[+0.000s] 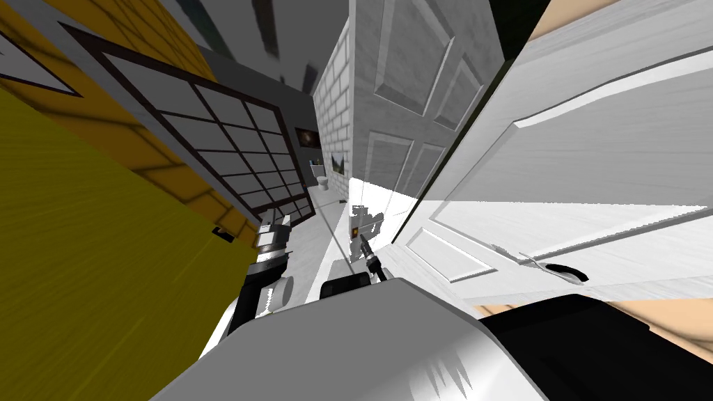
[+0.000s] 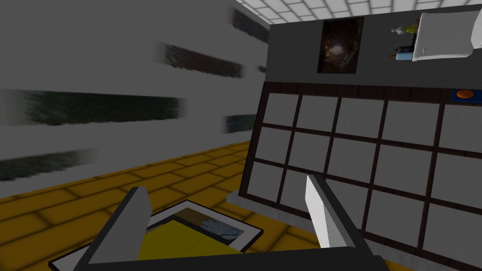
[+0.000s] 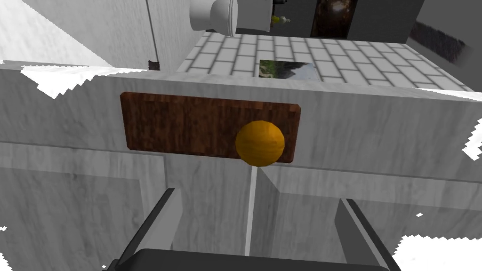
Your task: Push the door open
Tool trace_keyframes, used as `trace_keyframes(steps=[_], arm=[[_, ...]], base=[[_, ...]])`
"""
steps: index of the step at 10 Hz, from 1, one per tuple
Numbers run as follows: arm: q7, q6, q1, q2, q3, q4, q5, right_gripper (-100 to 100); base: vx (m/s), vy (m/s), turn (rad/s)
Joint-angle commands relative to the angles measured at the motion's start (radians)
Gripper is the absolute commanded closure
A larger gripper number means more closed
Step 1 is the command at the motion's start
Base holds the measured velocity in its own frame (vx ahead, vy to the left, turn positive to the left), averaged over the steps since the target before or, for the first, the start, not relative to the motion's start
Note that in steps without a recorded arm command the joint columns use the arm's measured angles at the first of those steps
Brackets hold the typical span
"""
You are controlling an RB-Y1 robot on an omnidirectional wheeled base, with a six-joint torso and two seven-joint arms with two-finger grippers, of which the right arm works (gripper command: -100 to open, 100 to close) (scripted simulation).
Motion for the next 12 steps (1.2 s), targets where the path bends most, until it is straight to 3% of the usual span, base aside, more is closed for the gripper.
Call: trace_keyframes(steps=[1, 4, 5, 6, 11, 12], arm=[[0.004, -0.006, -0.004, 0.004, -0.004, 0.007, -0.002, -100], [0.01, -0.014, -0.012, 0.025, -0.011, 0.019, -0.006, -100], [0.009, -0.013, -0.011, 0.021, -0.009, 0.017, -0.005, -100], [0.009, -0.013, -0.011, 0.021, -0.009, 0.017, -0.005, 100], [0.009, -0.013, -0.011, 0.021, -0.009, 0.017, -0.005, 100], [0.014, -0.009, -0.012, 0.011, -0.02, 0.021, -0.011, 100]], base=[[0.19, 0.045, 0.02], [0.181, 0.064, 0.02], [0.071, 0.028, -0.017], [-0.017, -0.003, 0.012], [-0.011, -0.005, 0.003], [0.091, 0.035, -0.02]])
